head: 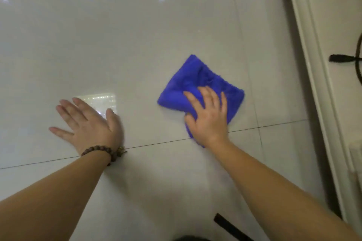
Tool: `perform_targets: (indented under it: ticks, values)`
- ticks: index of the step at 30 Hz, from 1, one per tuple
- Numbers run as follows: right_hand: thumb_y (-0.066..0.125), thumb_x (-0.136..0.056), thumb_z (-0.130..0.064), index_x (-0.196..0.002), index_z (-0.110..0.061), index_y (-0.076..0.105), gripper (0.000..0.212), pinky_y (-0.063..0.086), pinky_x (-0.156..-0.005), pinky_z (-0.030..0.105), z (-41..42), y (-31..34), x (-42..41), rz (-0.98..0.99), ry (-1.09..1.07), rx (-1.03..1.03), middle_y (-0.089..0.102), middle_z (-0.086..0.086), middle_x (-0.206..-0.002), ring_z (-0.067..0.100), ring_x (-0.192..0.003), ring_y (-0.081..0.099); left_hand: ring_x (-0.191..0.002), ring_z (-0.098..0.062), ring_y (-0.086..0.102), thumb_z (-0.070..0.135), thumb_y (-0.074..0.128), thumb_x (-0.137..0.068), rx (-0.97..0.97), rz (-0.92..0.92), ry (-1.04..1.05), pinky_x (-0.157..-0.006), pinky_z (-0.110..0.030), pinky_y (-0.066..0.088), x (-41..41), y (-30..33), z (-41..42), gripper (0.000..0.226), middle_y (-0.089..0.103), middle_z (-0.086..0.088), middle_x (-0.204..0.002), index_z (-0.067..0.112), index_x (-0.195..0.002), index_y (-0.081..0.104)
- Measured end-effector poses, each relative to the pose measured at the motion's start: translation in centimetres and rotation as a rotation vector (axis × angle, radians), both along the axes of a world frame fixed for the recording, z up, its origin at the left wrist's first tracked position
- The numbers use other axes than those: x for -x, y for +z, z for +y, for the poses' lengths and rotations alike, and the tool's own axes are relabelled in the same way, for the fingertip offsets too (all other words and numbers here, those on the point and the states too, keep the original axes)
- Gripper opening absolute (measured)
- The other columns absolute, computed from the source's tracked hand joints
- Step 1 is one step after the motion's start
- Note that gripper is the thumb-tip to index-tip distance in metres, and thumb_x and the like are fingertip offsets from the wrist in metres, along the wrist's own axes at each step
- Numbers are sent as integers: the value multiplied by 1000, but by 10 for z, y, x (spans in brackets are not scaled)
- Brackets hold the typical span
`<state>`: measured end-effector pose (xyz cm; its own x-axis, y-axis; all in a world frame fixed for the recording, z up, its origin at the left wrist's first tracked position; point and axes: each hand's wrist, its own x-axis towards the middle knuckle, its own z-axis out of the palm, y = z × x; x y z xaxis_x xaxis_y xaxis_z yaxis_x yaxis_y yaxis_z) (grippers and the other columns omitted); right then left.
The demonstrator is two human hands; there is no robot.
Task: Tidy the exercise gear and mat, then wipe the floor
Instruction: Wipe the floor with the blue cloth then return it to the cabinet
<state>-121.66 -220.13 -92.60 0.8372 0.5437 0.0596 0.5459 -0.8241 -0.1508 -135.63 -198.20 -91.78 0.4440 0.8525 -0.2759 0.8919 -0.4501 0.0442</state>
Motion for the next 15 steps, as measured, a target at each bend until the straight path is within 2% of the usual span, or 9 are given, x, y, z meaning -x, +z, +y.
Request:
perform_targets:
  ticks: [3, 6, 7, 8, 10, 13, 14, 15]
  values:
    - [46, -83, -40, -133, -27, 51, 52, 23, -111, 57, -78, 5, -40, -3, -273, 46, 48, 10, -139, 32, -129, 41, -147, -30, -10, 50, 20, -91, -12, -17, -3, -111, -67, -3, -1, 2, -1, 80, -4, -22, -159, 0, -150, 0]
    - [44, -81, -38, -132, -27, 53, 53, 23, -110, 58, -52, 3, -24, 49, -584, -20, 48, 12, -138, 33, -129, 42, -147, -31, -9, 52, 19, -92, -15, -6, -5, -111, -67, -4, 1, 1, 0, 81, -4, -23, -159, 0, -151, 0]
    - [44, -80, -40, -131, -28, 54, 54, 23, -109, 59, -33, 4, -9, 32, -608, -35, 49, 13, -138, 34, -129, 43, -147, -31, -9, 52, 20, -93, -12, -6, -9, -111, -67, -4, 2, 0, 0, 80, -4, -22, -159, 0, -151, 0]
    - [43, -79, -42, -131, -29, 54, 55, 22, -109, 60, -16, 5, 7, 25, -542, -24, 49, 12, -138, 34, -129, 43, -147, -31, -9, 52, 20, -93, -8, -5, -15, -111, -67, -4, 2, -1, 1, 80, -4, -22, -159, 0, -151, 0]
    - [41, -81, -47, -134, -33, 51, 56, 17, -111, 57, -3, 7, 33, 71, -261, 34, 46, 9, -142, 32, -134, 38, -147, -30, -11, 51, 22, -95, 18, -11, -13, -111, -67, -5, 0, 0, 4, 78, -6, -20, -159, 1, -151, -1]
    - [44, -84, -54, -139, -36, 44, 58, 14, -114, 56, -43, 9, 16, 69, 122, 39, 40, 6, -147, 29, -137, 33, -148, -27, -11, 44, 32, -97, 97, -103, -15, -113, -63, -8, 4, 8, 9, 74, -8, -16, -160, 5, -153, 0]
    - [45, -84, -58, -141, -36, 41, 61, 13, -115, 56, -62, 8, 5, 44, 166, 49, 36, 7, -150, 30, -139, 31, -148, -25, -10, 41, 36, -98, 111, -151, -21, -113, -62, -8, 11, 12, 12, 73, -7, -14, -160, 6, -153, 2]
    - [44, -83, -63, -144, -38, 35, 66, 10, -115, 57, -81, 8, -6, 37, 116, 72, 29, 7, -154, 30, -142, 25, -148, -25, -9, 40, 38, -99, 99, -181, -26, -113, -62, -8, 23, 17, 15, 73, -6, -13, -161, 7, -153, 3]
